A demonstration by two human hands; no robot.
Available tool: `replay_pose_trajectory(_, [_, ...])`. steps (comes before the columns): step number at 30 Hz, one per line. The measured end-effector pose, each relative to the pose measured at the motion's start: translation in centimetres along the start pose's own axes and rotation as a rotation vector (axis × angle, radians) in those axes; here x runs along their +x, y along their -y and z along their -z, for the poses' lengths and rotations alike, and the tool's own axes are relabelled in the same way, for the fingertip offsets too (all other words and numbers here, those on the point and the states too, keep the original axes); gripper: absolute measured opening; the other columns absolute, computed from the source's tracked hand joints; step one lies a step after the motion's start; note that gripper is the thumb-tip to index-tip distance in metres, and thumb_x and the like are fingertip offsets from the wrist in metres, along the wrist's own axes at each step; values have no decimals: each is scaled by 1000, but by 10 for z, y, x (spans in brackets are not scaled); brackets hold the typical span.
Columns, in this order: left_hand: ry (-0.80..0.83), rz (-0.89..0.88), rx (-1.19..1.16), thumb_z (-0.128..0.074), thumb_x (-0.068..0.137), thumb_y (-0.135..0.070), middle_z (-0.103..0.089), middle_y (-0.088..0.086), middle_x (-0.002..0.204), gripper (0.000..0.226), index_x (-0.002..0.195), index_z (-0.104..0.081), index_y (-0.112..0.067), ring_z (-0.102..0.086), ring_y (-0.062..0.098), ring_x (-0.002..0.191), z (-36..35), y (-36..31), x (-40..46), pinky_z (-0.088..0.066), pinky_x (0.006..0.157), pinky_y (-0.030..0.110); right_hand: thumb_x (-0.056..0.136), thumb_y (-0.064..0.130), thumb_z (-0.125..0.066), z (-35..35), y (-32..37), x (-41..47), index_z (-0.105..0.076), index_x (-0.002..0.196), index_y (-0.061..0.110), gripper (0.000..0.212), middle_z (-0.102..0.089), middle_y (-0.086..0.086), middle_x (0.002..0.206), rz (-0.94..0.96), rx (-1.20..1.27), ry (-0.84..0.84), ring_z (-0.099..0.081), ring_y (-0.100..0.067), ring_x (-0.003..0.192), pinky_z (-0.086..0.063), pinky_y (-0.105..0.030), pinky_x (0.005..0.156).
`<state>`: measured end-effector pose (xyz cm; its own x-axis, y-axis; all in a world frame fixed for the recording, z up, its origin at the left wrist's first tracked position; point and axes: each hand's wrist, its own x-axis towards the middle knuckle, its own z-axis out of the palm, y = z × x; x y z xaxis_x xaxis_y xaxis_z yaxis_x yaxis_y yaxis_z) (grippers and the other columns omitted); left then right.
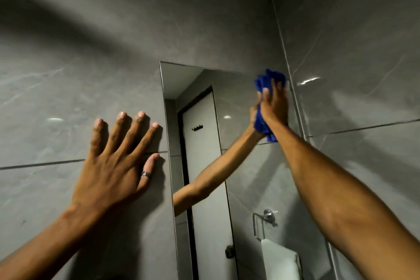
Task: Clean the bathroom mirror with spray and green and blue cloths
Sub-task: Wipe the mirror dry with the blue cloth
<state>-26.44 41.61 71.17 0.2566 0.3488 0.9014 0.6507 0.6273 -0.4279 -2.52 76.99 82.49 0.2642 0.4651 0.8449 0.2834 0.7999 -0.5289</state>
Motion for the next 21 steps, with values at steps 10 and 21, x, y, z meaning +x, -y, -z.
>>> replay_pose_trajectory(10, [8,8,75,-19,102,-57,-15,12,175,72,166,-18,-24,-6,38,163,-23,15,8,-6,129,65,104,33,-36,-28,-16,-129,-43,146,21,44,-50,-16,147,-13,181,-8,-55,-32,129,-45,-36,104])
replay_pose_trajectory(21, [420,295,-875,-39,107,-37,-32,19,169,59,160,-36,-13,-22,35,160,51,-27,15,-17,132,46,103,40,-37,25,131,-265,-52,130,9,44,-64,-16,113,-761,1462,520,-63,-35,105,-50,-48,102])
